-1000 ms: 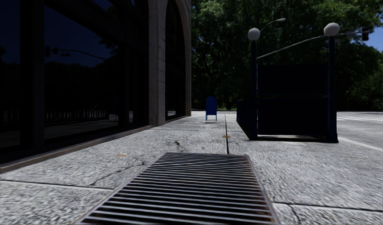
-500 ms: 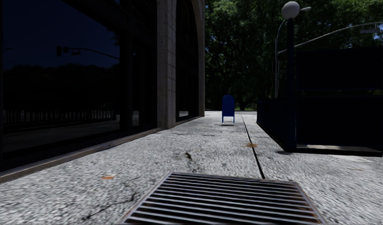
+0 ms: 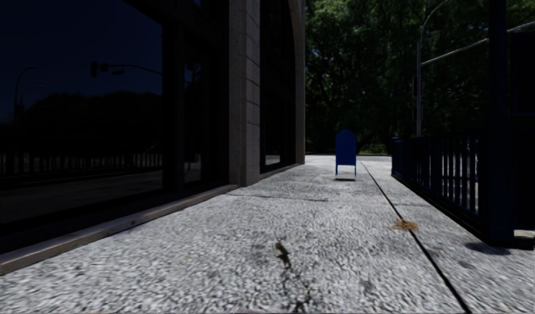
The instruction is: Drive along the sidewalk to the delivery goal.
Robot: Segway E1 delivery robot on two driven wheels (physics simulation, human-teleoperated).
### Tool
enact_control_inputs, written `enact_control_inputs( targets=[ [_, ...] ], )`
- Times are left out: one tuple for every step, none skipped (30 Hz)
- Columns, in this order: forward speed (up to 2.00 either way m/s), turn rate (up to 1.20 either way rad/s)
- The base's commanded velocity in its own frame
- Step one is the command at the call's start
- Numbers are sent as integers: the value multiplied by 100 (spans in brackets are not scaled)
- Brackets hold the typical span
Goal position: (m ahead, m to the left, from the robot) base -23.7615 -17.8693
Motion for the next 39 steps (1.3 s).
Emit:
enact_control_inputs(
  targets=[
    [200, 14],
    [200, 0],
    [200, 0],
    [200, 0],
    [200, 0],
    [200, 0],
    [200, 0],
    [200, 0],
    [200, 0],
    [200, 0],
    [200, 0],
    [200, 0],
    [200, 0],
    [200, 0],
    [200, 0],
    [200, 0],
    [200, 0],
    [200, 0],
    [200, 0],
    [200, 0],
    [200, 0],
    [200, 0],
    [200, 0],
    [200, 0],
    [200, 0],
    [200, 0],
    [200, 0],
    [200, 0],
    [200, 0],
    [200, 0],
    [200, 0],
    [200, -5],
    [200, -34],
    [200, -34],
    [200, -44],
    [200, -47],
    [200, -47],
    [200, -47],
    [200, -47]
  ],
)
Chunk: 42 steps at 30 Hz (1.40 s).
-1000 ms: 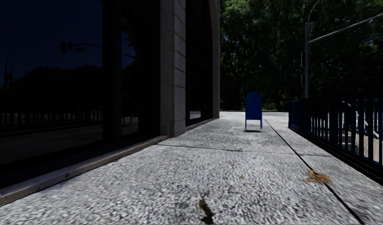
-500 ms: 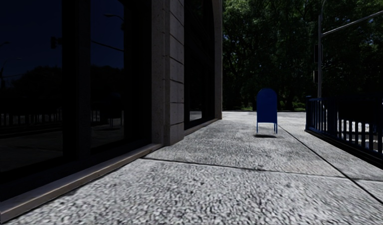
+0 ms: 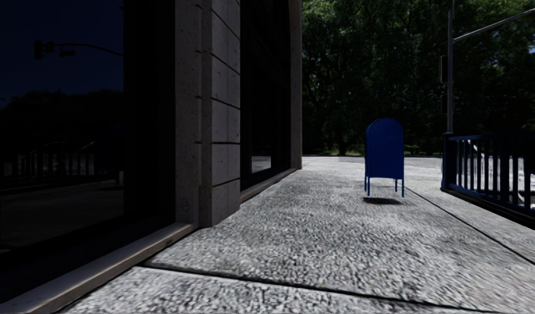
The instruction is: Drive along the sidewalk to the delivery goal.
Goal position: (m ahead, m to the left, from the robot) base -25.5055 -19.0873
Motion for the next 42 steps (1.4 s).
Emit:
enact_control_inputs(
  targets=[
    [200, -47],
    [200, -47],
    [200, -47],
    [200, -46],
    [200, -46],
    [200, -24],
    [200, -1],
    [200, 0],
    [200, 0],
    [200, 0],
    [200, 0],
    [200, 0],
    [200, 0],
    [200, 0],
    [200, 0],
    [200, 0],
    [200, 0],
    [200, 0],
    [200, 0],
    [200, 0],
    [200, -7],
    [200, -16],
    [200, -16],
    [200, -18],
    [200, -19],
    [200, -19],
    [200, -19],
    [200, -20],
    [200, -20],
    [200, -20],
    [200, -20],
    [200, -20],
    [200, -20],
    [200, -26],
    [200, -37],
    [200, -41],
    [200, -41],
    [200, -42],
    [200, -42],
    [200, -42],
    [200, -42],
    [200, -42]
  ],
)
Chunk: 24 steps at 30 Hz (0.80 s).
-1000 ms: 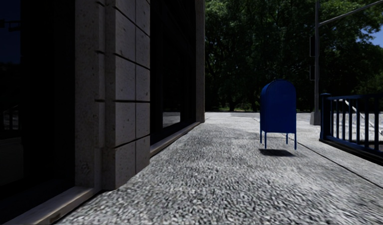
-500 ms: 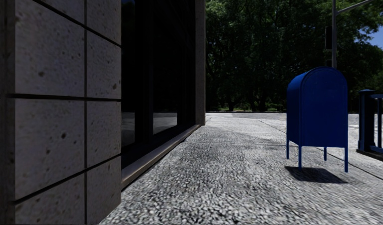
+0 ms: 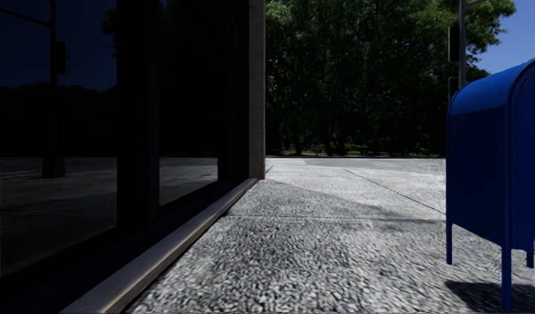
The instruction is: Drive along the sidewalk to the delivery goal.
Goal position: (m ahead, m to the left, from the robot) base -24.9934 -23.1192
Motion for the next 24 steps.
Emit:
enact_control_inputs(
  targets=[
    [200, -42],
    [200, -42],
    [200, -43],
    [200, -43],
    [200, -43],
    [200, -43],
    [200, -43],
    [200, -43],
    [200, -43],
    [200, -43],
    [200, -43],
    [200, -43],
    [200, -43],
    [200, -43],
    [200, -43],
    [200, -43],
    [200, -43],
    [200, -43],
    [200, -43],
    [200, -43],
    [200, -43],
    [200, -43],
    [200, -43],
    [199, -43]
  ],
)
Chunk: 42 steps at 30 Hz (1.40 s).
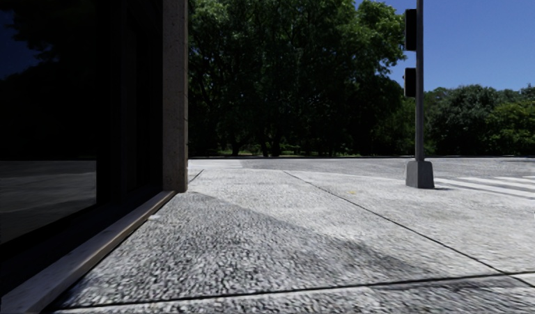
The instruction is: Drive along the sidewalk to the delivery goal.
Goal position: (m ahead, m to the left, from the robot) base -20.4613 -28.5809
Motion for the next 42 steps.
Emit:
enact_control_inputs(
  targets=[
    [186, -43],
    [171, -43],
    [171, -43],
    [160, -43],
    [157, -43],
    [157, -43],
    [156, -43],
    [156, -43],
    [156, -43],
    [156, -43],
    [156, -43],
    [156, -43],
    [156, -43],
    [156, -43],
    [155, -43],
    [155, -43],
    [155, -43],
    [154, -43],
    [154, -43],
    [154, -43],
    [153, -43],
    [153, -43],
    [153, -43],
    [153, -43],
    [153, -43],
    [153, -43],
    [153, -43],
    [153, -43],
    [153, -43],
    [153, -43],
    [153, -43],
    [153, -43],
    [153, -43],
    [153, -43],
    [153, -43],
    [153, -43],
    [153, -43],
    [153, -43],
    [153, -43],
    [153, -43],
    [153, -43],
    [153, -43]
  ],
)
